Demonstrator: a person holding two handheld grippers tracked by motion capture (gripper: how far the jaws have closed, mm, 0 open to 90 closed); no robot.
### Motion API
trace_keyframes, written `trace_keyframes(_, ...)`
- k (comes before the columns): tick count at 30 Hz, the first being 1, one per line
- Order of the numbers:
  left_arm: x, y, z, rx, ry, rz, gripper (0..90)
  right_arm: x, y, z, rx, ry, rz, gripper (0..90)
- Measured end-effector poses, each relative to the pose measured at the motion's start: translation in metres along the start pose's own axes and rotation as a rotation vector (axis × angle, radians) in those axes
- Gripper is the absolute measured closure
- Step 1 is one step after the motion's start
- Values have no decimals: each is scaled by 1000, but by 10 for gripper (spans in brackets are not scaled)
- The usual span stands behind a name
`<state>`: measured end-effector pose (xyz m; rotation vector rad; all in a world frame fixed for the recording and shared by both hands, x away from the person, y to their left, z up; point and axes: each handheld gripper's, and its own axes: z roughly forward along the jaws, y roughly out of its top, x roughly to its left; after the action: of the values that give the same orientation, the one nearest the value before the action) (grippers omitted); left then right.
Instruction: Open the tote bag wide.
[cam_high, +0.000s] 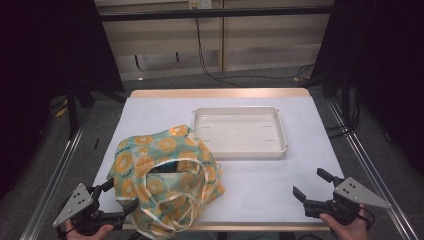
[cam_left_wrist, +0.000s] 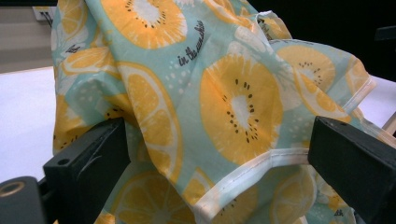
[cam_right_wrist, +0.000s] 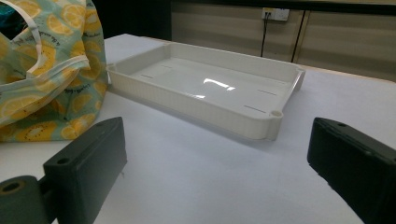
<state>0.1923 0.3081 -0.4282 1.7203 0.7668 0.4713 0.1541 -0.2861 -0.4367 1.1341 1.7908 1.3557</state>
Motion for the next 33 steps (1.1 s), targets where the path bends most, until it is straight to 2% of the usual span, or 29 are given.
trace_keyframes(8,1,0,1,6,10,-4,50,-1,-1,1,5,-11,17,93)
trace_keyframes(16,1,0,2,14,7,5,53,6,-1,8,32,25,-4,177)
trace_keyframes(21,0,0,0,15,13,10,81,14,3,12,26,61,14,217)
trace_keyframes(24,-2,0,-1,12,14,23,104,20,7,17,26,87,-2,236)
trace_keyframes(25,-2,0,-1,12,0,22,105,23,8,19,26,92,-8,243)
trace_keyframes(27,-5,0,0,11,10,18,126,28,12,23,27,113,-16,255)
trace_keyframes(30,-6,1,1,30,-7,29,164,36,15,30,36,156,-41,274)
trace_keyframes(33,-7,2,-1,21,0,29,188,44,20,38,36,196,-50,291)
